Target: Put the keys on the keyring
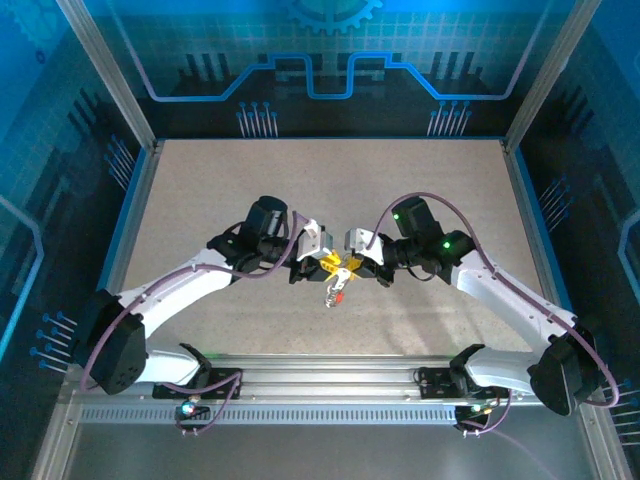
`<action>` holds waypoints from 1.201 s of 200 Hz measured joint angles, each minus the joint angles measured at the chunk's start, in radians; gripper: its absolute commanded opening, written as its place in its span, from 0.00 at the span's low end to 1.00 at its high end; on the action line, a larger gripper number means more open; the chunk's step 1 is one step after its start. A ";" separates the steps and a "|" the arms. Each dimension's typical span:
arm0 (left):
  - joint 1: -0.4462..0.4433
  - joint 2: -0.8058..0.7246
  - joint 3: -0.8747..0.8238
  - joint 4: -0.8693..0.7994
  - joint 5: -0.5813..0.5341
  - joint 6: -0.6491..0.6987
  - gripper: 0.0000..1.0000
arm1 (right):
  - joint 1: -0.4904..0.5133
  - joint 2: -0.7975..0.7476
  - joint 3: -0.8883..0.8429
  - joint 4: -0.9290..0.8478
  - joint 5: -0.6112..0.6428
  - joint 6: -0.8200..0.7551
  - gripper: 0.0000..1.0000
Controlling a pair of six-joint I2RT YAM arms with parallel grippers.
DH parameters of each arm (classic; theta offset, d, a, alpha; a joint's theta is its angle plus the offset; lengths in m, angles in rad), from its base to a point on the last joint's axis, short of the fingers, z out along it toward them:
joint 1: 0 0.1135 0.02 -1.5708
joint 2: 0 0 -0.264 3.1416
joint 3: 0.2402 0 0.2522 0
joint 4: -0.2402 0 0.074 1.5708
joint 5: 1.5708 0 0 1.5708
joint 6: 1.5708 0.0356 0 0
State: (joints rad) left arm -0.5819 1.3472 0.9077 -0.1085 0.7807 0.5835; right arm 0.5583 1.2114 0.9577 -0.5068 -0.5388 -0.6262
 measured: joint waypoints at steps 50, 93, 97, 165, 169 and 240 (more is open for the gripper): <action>-0.005 0.011 0.006 0.000 -0.017 0.000 0.25 | 0.011 0.000 0.000 0.001 -0.011 -0.011 0.00; -0.018 0.013 0.021 -0.024 -0.022 0.027 0.16 | 0.011 0.000 0.000 0.002 -0.014 -0.011 0.00; -0.018 0.013 0.022 -0.024 -0.022 0.029 0.16 | 0.011 0.000 0.000 0.002 -0.014 -0.011 0.00; -0.019 0.013 0.028 -0.030 -0.024 0.046 0.00 | 0.012 -0.001 0.000 0.007 -0.010 -0.006 0.13; -0.019 0.013 0.028 -0.029 -0.024 0.047 0.00 | 0.012 -0.001 0.000 0.008 -0.010 -0.006 0.14; 0.005 -0.018 -0.077 0.180 0.006 -0.069 0.00 | -0.023 -0.077 -0.023 0.061 -0.021 0.010 0.18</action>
State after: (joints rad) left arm -0.5766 1.3289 0.8310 0.0719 0.7872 0.5148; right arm 0.5354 1.1347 0.9348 -0.4461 -0.5598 -0.6167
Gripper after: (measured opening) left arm 0.052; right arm 0.197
